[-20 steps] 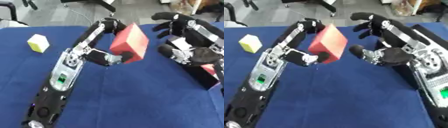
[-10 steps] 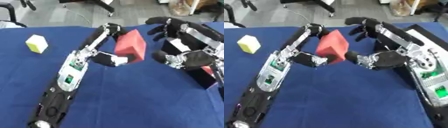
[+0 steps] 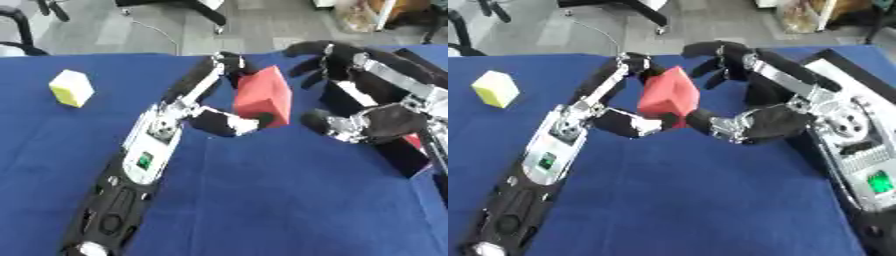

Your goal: Pick up the objects with one hand, pass them to the other hand, and then place them into the box on the other side of the table.

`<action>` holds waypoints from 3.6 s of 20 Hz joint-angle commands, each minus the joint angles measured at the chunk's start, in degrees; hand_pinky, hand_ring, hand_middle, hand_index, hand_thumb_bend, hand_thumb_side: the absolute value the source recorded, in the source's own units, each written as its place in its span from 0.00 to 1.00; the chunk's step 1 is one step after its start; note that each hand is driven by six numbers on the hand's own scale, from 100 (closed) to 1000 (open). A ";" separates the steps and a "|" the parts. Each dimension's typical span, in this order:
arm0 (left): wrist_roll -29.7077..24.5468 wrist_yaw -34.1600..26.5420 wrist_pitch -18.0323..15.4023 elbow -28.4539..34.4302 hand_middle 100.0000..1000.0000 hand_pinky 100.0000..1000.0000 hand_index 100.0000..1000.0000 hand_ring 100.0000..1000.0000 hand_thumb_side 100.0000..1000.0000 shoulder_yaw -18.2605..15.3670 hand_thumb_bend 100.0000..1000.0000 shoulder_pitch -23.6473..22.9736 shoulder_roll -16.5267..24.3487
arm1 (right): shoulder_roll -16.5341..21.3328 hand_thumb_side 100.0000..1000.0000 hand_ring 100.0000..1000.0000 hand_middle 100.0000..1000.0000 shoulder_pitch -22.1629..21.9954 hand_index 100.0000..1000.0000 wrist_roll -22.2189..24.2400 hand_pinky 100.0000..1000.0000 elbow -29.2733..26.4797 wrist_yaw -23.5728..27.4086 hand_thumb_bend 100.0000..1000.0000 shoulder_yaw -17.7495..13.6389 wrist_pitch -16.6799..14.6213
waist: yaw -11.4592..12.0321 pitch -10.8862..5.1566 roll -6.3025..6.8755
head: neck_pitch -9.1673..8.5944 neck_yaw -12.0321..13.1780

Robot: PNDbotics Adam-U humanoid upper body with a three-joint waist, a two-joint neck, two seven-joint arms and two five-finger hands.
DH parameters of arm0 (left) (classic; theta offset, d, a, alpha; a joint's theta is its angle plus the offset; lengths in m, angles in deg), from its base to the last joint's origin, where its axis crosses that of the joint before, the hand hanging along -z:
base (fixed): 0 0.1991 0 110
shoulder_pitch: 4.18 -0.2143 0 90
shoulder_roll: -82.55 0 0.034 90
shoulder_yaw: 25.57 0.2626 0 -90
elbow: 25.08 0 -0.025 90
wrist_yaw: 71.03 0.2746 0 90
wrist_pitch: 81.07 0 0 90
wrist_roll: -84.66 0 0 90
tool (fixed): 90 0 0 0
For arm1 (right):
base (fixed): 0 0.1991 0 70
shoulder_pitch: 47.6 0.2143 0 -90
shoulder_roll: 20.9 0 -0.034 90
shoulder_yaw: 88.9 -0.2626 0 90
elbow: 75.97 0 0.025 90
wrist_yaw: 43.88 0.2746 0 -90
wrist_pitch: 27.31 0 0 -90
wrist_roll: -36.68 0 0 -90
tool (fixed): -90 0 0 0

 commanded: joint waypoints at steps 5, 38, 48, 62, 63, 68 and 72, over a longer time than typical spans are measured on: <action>0.62 0.03 -1.07 2.13 0.44 0.51 0.57 0.42 0.33 0.58 0.37 1.16 -0.51 | 1.02 0.46 0.81 0.91 0.69 0.94 -0.29 0.72 -0.51 -2.59 0.34 -1.08 0.22 | -0.15 -1.62 -0.83 | 0.32 -0.16; -1.59 -0.12 -1.65 5.44 0.45 0.52 0.58 0.43 0.34 3.20 0.35 2.50 0.58 | 1.38 0.42 0.81 0.88 0.72 0.94 6.50 0.74 -0.13 -6.29 0.30 -0.34 -5.11 | -0.66 -1.48 -1.27 | 0.32 -0.61; -2.64 -0.97 -1.65 5.85 0.45 0.52 0.58 0.42 0.34 3.62 0.35 2.67 0.57 | 1.55 0.27 0.76 0.79 0.62 0.89 6.32 0.70 -0.43 -8.15 0.24 -0.61 -6.24 | -0.75 -1.46 -1.28 | 0.32 -0.79; -3.52 -5.55 0.04 5.07 0.44 0.51 0.57 0.41 0.34 4.01 0.35 2.21 1.43 | 1.08 0.25 0.73 0.75 2.14 0.86 5.52 0.68 4.83 -10.16 0.25 0.92 -6.66 | -1.25 -1.67 -1.85 | 0.32 -1.32; -3.58 -5.71 -0.02 4.82 0.44 0.51 0.57 0.41 0.34 3.98 0.34 2.22 1.49 | 1.29 0.25 0.73 0.75 2.25 0.86 5.53 0.68 5.09 -9.79 0.25 1.06 -6.56 | -1.31 -1.72 -1.90 | 0.32 -1.33; -3.84 -5.15 -0.73 3.66 0.44 0.51 0.57 0.41 0.34 4.12 0.33 2.39 1.81 | 2.08 0.26 0.72 0.74 2.45 0.85 5.83 0.67 5.93 -7.87 0.25 1.45 -5.76 | -1.48 -1.91 -2.14 | 0.32 -1.35; -4.10 -3.79 -1.26 2.60 0.44 0.52 0.58 0.42 0.35 4.35 0.32 2.54 1.94 | 2.59 0.26 0.71 0.73 2.49 0.83 6.09 0.66 6.36 -6.78 0.24 1.70 -5.26 | -1.44 -2.04 -2.36 | 0.32 -1.47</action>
